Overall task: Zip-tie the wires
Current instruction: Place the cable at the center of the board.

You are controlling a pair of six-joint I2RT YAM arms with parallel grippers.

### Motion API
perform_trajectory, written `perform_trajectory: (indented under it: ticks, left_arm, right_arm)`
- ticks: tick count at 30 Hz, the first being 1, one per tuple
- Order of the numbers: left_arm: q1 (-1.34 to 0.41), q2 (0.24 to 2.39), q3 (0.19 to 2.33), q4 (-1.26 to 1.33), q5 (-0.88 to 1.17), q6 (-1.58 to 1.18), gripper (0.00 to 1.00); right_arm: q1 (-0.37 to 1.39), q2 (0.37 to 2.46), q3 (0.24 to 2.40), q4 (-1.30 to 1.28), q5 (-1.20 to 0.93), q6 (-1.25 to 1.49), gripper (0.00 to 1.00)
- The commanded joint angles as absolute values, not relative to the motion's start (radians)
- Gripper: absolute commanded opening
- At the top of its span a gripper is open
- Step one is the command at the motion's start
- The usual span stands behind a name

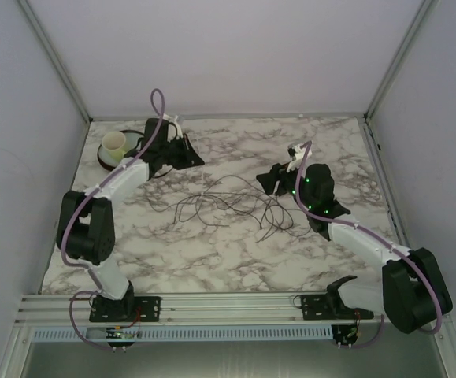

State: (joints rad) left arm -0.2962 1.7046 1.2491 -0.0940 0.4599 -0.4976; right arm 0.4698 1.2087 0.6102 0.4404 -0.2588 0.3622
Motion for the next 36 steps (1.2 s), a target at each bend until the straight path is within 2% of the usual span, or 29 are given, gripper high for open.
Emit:
perform_trajectory:
  ticks: [1,18,26,31,32,34,36]
  left_arm:
    - [-0.285,1.783,1.331,-0.069,0.442,-0.453,0.00]
    - [-0.252,2.028,1.406,0.011,0.424,-0.433,0.00]
    - [-0.249,1.994,1.407,0.025,0.418,-0.433,0.45]
    - [-0.250,1.904,1.423,-0.013,0.406,-0.415,0.69]
    - [-0.250,1.885,1.422,-0.020,0.397,-0.410,0.76]
    - [-0.249,1.837,1.417,-0.034,0.373,-0.398,0.98]
    - [-0.249,1.787,1.411,-0.059,0.334,-0.384,1.00]
  right_arm:
    - [0.455,1.184,0.608,0.427,-0.201,0.342,0.55]
    - [0.436,1.154,0.596,0.420,-0.137,0.310,0.60]
    - [0.408,1.103,0.572,0.426,-0.104,0.296,0.70]
    - [0.360,1.082,0.563,0.429,-0.115,0.269,0.70]
    - [0.348,1.077,0.563,0.429,-0.115,0.263,0.72]
    - [0.318,1.067,0.562,0.430,-0.108,0.254,0.77]
    - [0.290,1.051,0.557,0.430,-0.105,0.248,0.86]
